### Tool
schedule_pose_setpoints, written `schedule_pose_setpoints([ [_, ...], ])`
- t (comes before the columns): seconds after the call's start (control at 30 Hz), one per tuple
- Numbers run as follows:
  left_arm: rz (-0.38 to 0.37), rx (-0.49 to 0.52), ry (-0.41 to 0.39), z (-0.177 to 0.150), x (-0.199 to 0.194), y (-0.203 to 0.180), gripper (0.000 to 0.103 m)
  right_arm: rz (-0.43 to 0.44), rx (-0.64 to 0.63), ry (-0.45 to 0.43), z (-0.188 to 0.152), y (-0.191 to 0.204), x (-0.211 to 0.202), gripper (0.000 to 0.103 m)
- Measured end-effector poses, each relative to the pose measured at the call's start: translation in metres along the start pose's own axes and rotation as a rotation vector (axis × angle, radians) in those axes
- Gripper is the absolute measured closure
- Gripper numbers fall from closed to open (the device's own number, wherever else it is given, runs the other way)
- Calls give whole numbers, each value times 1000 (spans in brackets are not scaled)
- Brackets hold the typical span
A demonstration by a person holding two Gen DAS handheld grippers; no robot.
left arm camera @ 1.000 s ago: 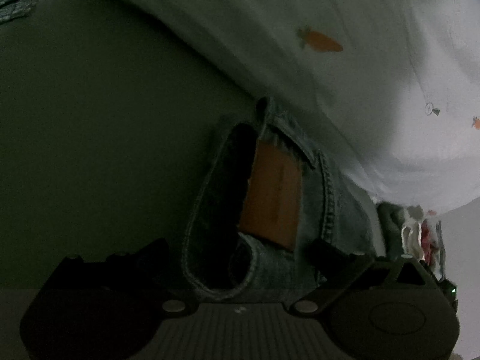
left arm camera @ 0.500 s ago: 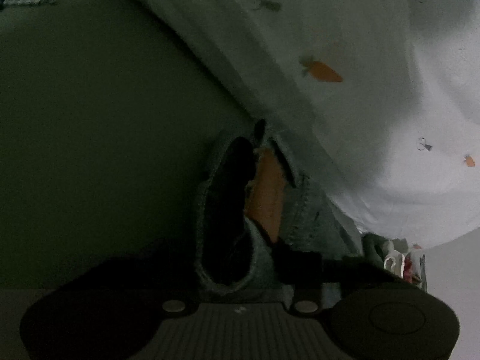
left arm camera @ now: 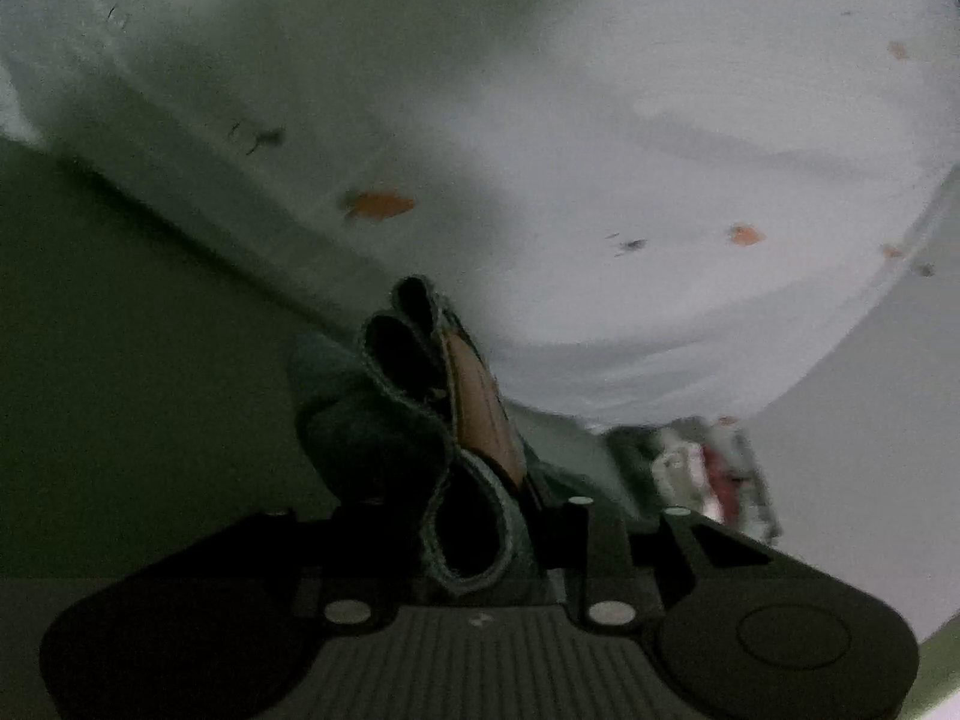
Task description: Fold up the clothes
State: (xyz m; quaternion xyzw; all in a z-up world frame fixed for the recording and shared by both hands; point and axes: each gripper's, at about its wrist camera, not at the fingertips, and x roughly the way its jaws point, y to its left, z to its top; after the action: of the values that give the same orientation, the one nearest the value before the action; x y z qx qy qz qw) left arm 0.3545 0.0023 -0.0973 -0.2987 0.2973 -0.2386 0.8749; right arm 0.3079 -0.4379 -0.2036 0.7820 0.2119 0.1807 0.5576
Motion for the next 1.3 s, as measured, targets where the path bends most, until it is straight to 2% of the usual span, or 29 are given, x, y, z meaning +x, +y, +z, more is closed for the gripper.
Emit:
schedule_pose_setpoints([
  [0.1,-64,-15,-44,-9,-22,-16,70,83,4,-5,-20,4,-14,84],
  [0.3,-151,30,-68,-26,-51,-51,70,209,-18,-28,-51,16,-51,84],
  [0.5,-232,83,-51,-40,-58,-88,70,309,-6,-83,-78,13,-116,84],
  [0.67,-279,100,-54,-51,-56,-117,70,372,4,-111,-78,18,-147,84],
  [0.77,-310,105,-56,-56,-42,-140,70,410,4,-116,-60,28,-157,84],
  [0.9,-339,109,-64,-65,-7,-181,70,434,0,-113,-15,58,-162,84],
  [1.13,-367,99,-87,-105,67,-274,70,455,-37,-106,77,104,-223,84],
  [1.3,-412,94,-91,-122,129,-337,70,477,-96,-105,154,144,-266,84],
])
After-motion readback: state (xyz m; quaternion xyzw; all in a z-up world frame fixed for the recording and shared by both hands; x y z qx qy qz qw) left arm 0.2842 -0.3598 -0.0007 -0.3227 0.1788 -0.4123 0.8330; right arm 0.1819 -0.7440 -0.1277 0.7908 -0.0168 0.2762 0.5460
